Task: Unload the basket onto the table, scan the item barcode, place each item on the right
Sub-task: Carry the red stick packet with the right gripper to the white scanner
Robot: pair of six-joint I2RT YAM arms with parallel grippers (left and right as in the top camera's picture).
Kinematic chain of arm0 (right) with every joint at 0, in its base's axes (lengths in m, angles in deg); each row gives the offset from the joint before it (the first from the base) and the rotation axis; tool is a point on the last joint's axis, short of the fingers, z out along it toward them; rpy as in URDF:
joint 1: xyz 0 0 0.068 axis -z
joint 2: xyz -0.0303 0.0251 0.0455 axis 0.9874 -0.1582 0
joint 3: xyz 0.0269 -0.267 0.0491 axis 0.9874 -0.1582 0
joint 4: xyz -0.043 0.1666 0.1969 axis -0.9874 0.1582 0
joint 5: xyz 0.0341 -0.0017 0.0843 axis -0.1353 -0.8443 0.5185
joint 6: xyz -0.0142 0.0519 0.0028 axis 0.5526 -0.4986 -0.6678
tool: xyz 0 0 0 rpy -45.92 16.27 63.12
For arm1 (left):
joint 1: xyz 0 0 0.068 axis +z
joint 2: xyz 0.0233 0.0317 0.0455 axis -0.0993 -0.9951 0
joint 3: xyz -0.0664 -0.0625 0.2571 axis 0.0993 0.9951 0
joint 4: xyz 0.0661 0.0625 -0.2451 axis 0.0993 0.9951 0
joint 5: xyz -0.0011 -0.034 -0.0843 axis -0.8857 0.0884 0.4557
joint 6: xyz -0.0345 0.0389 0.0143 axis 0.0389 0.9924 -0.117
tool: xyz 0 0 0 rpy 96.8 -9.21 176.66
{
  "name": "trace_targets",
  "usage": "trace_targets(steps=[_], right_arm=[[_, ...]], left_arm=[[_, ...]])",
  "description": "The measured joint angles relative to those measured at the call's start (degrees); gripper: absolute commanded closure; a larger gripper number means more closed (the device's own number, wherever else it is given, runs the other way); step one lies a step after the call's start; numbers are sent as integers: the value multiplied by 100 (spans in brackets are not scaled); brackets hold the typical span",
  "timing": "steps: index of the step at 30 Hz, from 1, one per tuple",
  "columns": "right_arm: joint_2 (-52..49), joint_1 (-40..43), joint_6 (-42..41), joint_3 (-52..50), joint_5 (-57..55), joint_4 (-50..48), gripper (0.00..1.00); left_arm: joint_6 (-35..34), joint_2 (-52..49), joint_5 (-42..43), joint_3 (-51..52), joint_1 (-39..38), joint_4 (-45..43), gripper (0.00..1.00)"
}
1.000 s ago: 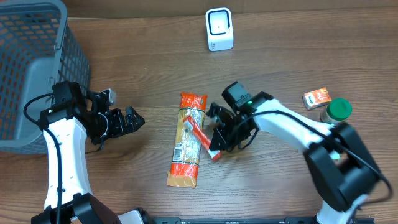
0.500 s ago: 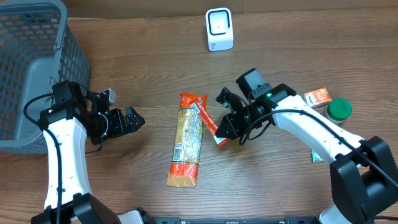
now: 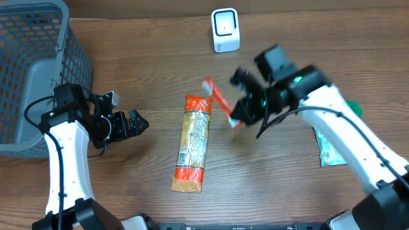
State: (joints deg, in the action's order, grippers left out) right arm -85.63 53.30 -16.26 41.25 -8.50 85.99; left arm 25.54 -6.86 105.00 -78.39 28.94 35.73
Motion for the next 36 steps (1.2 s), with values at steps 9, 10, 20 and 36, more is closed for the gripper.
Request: trace_targets(steps=[9, 10, 20, 36], right_arm=[[-26, 59, 7, 2535, -992, 1410, 97], [-85, 59, 20, 2793, -1150, 1600, 97], [-1558, 57, 916, 3694, -3215, 907, 97], [-3790, 57, 2371, 3689, -5864, -1576, 96]], left_arm=[[0, 0, 0, 0, 0, 0, 0], [0, 0, 0, 0, 0, -2, 1], [0, 0, 0, 0, 0, 0, 1], [0, 0, 0, 0, 0, 0, 0]])
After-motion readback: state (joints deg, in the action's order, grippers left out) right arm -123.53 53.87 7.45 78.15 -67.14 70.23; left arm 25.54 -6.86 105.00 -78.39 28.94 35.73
